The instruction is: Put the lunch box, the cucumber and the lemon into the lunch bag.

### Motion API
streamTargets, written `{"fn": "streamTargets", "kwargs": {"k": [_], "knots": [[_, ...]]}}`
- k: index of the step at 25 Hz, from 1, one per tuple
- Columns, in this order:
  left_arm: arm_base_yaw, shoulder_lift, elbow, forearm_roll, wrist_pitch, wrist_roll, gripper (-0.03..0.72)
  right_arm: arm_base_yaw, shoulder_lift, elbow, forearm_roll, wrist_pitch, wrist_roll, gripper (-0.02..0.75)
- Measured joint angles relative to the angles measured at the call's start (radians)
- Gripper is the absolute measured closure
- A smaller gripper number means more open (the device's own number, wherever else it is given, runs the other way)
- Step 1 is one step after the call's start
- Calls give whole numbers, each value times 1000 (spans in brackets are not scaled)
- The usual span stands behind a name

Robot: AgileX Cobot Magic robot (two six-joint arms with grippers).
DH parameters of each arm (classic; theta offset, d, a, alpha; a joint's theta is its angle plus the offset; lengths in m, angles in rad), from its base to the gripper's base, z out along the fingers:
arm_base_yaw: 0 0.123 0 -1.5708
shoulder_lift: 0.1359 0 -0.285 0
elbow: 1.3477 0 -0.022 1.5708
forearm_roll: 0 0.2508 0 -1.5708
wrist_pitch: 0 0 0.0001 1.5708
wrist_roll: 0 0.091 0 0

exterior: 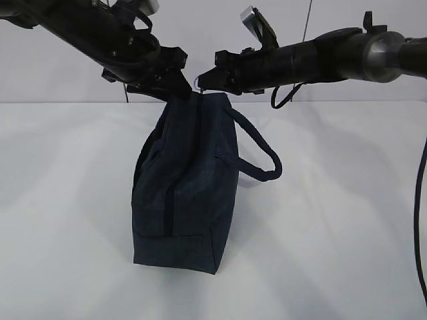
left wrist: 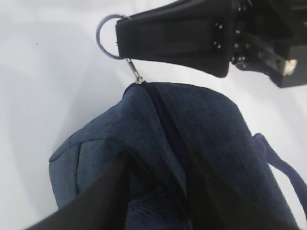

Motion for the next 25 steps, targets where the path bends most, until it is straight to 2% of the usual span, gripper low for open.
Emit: {"fn": "streamTargets", "kwargs": {"k": [4,7,9,11,17,25], "knots": [[0,16,-4,-6,-4,0,441,0,0,0,2,-2,0,730],[-2,17,-4,-8,-7,0,529,0,0,0,3,-4,0,730],[-2,18,-4,-4,-15,0,614,0,0,0,3,-7,0,730],[-2,20,-4,-3,-19,0,657,0,0,0,4,-7,0,730],[-2,22,-4,5,-18,6,664,1,0,0,4,-9,-1,730],[-2,-23,-4,51,-7,94,665,1,0,0,23,3,-1,730]]}}
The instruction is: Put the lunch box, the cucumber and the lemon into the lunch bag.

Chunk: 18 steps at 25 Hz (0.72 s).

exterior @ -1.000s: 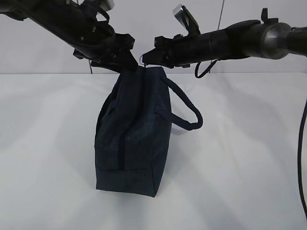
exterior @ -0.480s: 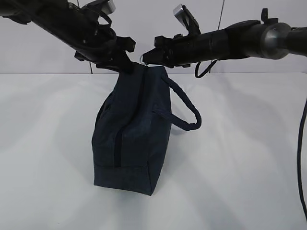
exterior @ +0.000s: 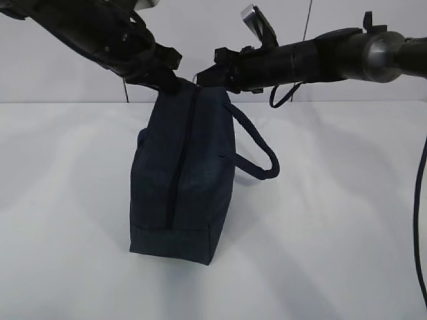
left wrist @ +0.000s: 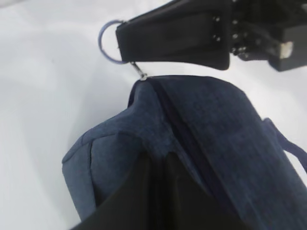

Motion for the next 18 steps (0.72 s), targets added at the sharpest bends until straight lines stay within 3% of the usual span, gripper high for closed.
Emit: {"fn": "streamTargets", "kwargs": {"k": [5,11,18], "knots": [[0,-20,0,5,3,61,666,2,0,0,24,7,0,730],[0,-26,0,-69,39,185,666,2,0,0,34,21,0,730],[0,-65,6,-78,75,225,667,2,-2,-2,61,55,2,730]]}}
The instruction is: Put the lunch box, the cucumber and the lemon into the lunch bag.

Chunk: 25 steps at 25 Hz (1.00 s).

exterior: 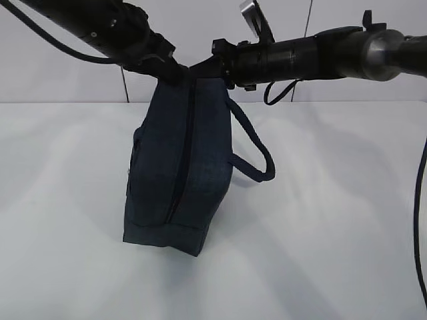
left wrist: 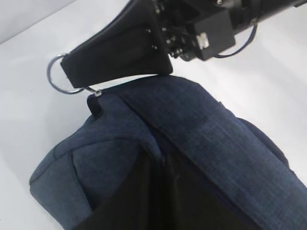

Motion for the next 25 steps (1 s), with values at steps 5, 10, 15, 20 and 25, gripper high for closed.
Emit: {"fn": "streamTargets", "kwargs": {"k": [5,10,15,20,25], "knots": [[2,-14,0,-2,13,43,667,-2,-2,0,17,15,7,730],[2,-40,0,-6,26,78,667,-22,-2,0,56,71,42,730],[2,-53,0,-20,40,96,668,-67,-2,0,93,131,128,730],[2,-53,0,-34,40,100,668,-91,-2,0,135,188,150,730],[2,-53,0,-40,40,100,668,-91,-2,0,85,185,153,730]]}}
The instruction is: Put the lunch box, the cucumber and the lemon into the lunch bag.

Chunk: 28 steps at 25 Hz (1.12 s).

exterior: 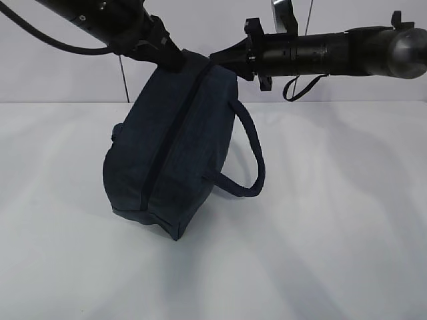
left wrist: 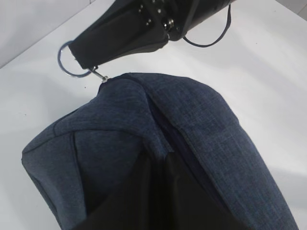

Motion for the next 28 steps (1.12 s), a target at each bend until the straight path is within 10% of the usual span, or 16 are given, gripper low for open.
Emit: {"fn": "streamTargets", "kwargs": {"k": [23,28], "knots": [[0,-25,2,-29,-4,37,668,2,26,-8,-85,-51,4,729],[0,-42,2,-50,7,38,668,-2,30,-8,0,-67,-5,590]]}}
